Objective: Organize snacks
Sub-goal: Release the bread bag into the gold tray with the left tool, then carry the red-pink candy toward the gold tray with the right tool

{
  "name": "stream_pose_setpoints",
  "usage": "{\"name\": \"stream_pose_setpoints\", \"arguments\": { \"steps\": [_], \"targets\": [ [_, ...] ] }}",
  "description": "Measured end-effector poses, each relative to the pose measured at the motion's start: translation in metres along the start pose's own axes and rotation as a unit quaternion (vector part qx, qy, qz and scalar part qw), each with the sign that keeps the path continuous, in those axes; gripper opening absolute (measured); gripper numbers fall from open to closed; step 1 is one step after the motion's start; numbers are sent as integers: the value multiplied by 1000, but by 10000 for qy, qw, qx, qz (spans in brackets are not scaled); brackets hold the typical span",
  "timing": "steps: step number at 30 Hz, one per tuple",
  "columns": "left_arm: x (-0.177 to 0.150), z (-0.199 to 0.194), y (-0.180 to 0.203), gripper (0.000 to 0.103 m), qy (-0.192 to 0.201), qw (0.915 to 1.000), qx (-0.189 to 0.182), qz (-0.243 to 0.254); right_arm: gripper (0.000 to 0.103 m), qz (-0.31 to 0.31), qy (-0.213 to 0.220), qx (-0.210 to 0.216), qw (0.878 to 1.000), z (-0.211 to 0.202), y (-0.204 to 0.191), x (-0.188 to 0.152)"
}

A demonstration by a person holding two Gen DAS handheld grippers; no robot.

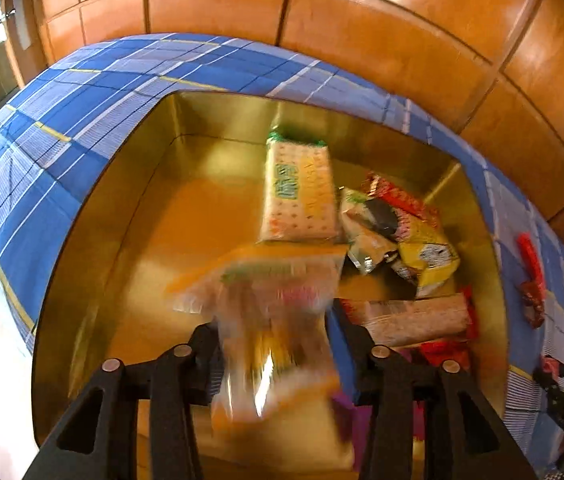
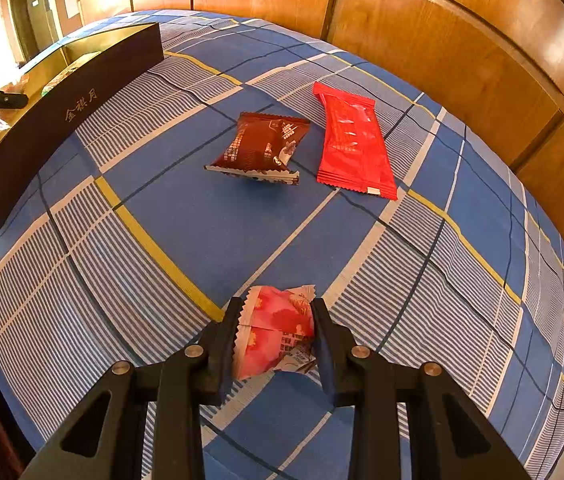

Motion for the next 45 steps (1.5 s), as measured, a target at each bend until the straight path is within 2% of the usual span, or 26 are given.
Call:
{"name": "stream_pose_setpoints", "arguments": {
  "steps": [4, 7, 11, 13, 19, 25, 33, 38, 45],
  "targets": [
    [-8, -8, -4, 61, 86, 10000, -28, -14, 33, -2, -2, -2, 10000, 0, 0, 0],
    [-17, -15, -6, 64, 192, 9998, -51, -12, 33, 2, -1, -16, 10000, 0, 0, 0],
    [-25, -22, -7, 58, 322, 9994, 142, 59, 33, 13, -1, -45, 10000, 0, -1, 0],
    [-25, -25, -6, 48, 398, 9990, 166, 91, 33, 20, 1, -64, 10000, -1, -2, 0],
    [-12, -24, 0, 41, 453, 9984, 241, 222, 33, 53, 1, -112, 9999, -2, -5, 0],
    [2, 5, -4, 40, 89, 9989, 461, 83, 33, 62, -1, -111, 9999, -2, -5, 0],
    [13, 13, -5, 41, 92, 9985, 541, 17, 33, 94, 4, -87, 9999, -2, -5, 0],
    [4, 1, -1, 41, 263, 9981, 564, 31, 33, 87, 3, -88, 9999, -2, -5, 0],
    [-15, -26, 7, 48, 609, 9965, 573, 66, 33, 88, 5, -110, 9999, -2, -6, 0]
  ]
}}
Point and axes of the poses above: each gripper's, at about its wrist camera, not at the fingertips, and z roughly the way its jaws point, y to its right, x to its top, the point moved 6 cm from there along z, roughly the way its jaws point, and after that the axes turned 9 degrees about -y, right-handed, at the moved point
